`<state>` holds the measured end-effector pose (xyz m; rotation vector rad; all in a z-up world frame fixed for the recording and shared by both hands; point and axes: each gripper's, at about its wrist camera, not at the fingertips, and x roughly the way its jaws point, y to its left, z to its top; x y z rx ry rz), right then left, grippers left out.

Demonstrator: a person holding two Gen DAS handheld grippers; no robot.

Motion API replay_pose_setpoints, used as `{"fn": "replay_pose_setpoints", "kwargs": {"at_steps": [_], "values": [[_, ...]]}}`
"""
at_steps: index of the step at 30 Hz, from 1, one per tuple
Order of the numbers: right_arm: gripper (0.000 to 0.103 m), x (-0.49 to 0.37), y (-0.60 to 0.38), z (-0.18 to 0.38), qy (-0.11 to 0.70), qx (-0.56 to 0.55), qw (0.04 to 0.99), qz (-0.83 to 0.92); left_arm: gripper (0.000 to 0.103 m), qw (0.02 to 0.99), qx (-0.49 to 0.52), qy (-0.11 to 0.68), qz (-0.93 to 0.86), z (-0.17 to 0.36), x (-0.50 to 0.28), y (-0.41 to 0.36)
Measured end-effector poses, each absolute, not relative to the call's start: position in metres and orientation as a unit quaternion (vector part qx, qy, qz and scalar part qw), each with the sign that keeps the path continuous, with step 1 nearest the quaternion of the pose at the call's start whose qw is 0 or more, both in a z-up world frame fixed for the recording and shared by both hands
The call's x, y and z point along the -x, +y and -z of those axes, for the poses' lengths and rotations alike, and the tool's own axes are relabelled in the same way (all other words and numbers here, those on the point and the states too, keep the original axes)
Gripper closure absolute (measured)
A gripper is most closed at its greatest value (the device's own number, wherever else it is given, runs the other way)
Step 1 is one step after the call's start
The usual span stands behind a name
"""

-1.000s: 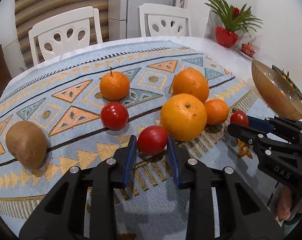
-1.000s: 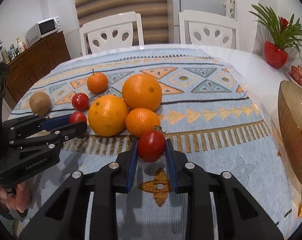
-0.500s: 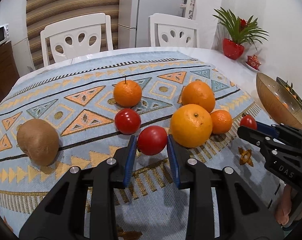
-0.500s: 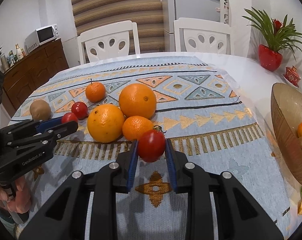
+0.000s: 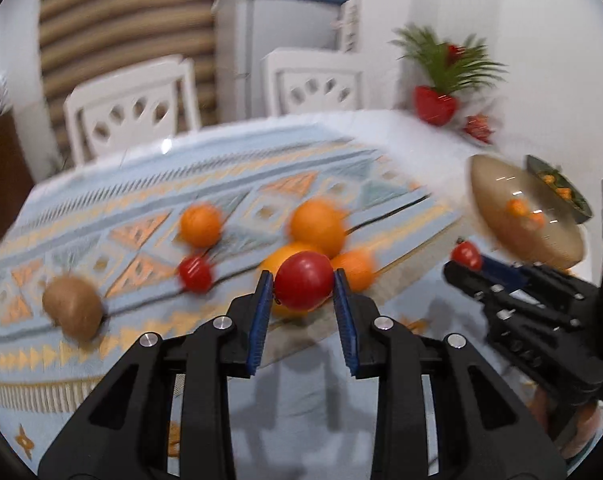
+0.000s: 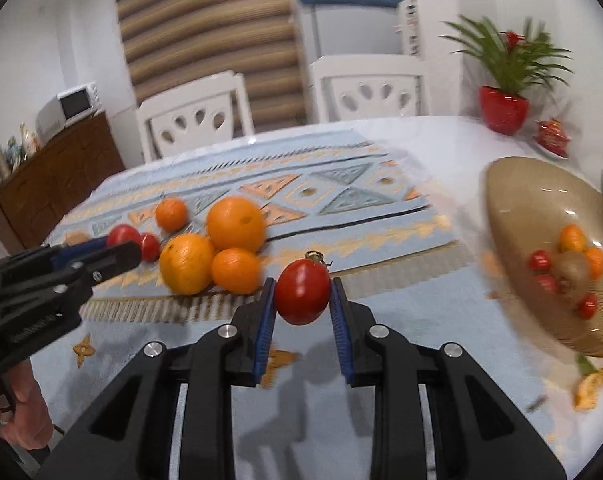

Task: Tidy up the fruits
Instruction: 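Carry both cherry tomatoes into the glass bowl and open both tools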

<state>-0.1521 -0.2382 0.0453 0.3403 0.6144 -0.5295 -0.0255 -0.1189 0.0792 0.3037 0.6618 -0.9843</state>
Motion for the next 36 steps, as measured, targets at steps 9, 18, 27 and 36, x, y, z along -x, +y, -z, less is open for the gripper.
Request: {"fn": "replay_pose_setpoints", "kwargs": {"at_steps": [9,18,27,36], "values": [[0.077,0.267,-0.332,-0.105,0.223,-0.22,0.877,0.365,0.073,0.771,-0.162,0.261,0.558,-0.128,0.11,-0.217],[0.077,0.319,-0.412,-0.082,0.263,-0.264,0.818,0.438,0.073,0.715,-0.189,0.299,0.603,-0.1,0.16,-0.317],[0.077,0.319,-0.442,-0.046,0.307,-0.276,0.792,0.449,0.073,0.687,-0.211,0.331,0.612,-0.064,0.171,-0.358],[0.076,0.322,-0.451,-0.037,0.318,-0.28,0.786,0.451,0.072,0.674,-0.216,0.35,0.613,-0.046,0.176,-0.372]]}}
